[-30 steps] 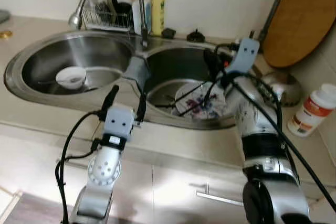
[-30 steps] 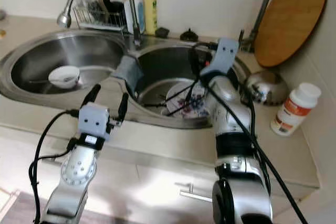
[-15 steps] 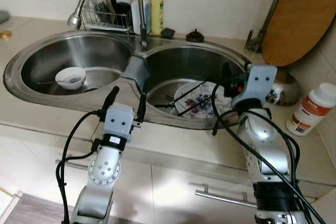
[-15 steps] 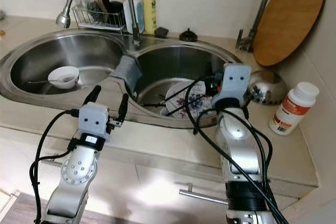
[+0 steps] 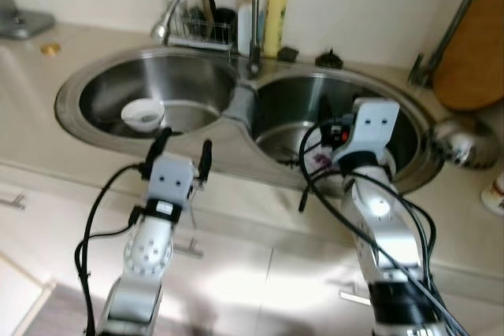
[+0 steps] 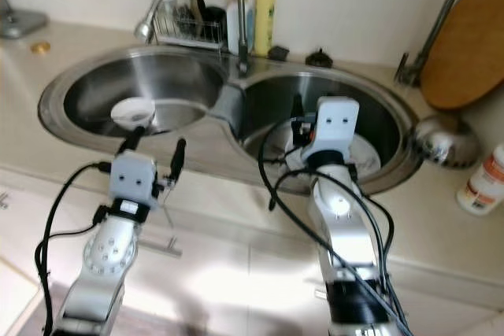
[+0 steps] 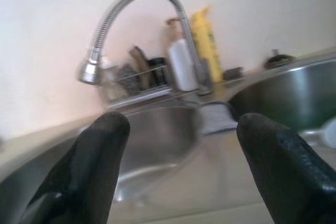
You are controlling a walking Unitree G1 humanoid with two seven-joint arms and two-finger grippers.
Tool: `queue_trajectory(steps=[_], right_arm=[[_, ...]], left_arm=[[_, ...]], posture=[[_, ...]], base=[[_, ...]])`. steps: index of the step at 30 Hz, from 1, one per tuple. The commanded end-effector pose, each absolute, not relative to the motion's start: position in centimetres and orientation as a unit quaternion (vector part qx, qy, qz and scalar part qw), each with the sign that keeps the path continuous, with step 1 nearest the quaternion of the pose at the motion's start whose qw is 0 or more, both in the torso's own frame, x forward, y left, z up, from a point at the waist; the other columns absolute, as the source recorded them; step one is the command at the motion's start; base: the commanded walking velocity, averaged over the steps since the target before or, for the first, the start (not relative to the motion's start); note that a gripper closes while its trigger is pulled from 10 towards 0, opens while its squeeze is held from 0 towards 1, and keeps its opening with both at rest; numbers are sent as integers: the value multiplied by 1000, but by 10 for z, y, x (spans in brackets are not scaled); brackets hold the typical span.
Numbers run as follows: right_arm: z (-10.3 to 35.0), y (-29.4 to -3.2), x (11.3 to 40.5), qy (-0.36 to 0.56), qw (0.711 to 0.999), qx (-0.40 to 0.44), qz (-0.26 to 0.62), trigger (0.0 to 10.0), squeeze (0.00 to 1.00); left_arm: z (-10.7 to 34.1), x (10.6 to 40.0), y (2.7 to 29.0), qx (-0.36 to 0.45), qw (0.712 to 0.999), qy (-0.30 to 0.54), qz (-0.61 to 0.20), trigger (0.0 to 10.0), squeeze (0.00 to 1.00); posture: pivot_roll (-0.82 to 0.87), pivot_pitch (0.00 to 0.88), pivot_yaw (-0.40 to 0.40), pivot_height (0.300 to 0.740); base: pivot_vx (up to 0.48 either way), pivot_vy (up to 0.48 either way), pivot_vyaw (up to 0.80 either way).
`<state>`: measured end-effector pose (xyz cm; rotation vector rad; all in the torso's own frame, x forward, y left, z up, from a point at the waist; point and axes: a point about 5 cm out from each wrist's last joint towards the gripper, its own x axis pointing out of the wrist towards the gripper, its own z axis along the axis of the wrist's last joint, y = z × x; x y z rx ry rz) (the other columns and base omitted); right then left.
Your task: Kitchen organization
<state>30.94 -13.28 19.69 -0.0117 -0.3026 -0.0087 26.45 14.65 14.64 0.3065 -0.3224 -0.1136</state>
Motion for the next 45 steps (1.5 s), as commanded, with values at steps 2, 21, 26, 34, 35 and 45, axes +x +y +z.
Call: queue_trajectory(steps=[2,21,26,34,35,45], right_arm=[[196,-139,305,-156,987,-19,-18,10000,0],[178,-145,299,-127,990,-46,-30,10000,0],[176,-149,297,-120,991,-49,-35,10000,0],[175,-153,293,-118,991,-52,-39,10000,0],[175,-153,292,-117,991,-54,-39,10000,0],[176,-152,284,-127,989,-68,-36,10000,0]], left_arm=[[149,263,140,146,972,-169,-68,10000,0],[149,262,140,144,973,-167,-67,10000,0],[148,262,139,143,973,-165,-68,10000,0],[147,262,139,146,973,-165,-69,10000,0],[147,262,139,147,973,-165,-69,10000,0],[148,262,139,151,972,-167,-70,10000,0]], posture=[[111,0,-45,740],[104,0,-50,740],[99,0,-49,740],[95,0,-46,740],[91,0,-44,740],[84,0,-40,740]], base=[[0,480,0],[0,480,0],[0,447,-91],[0,123,-757],[0,0,-800],[0,0,-800]])
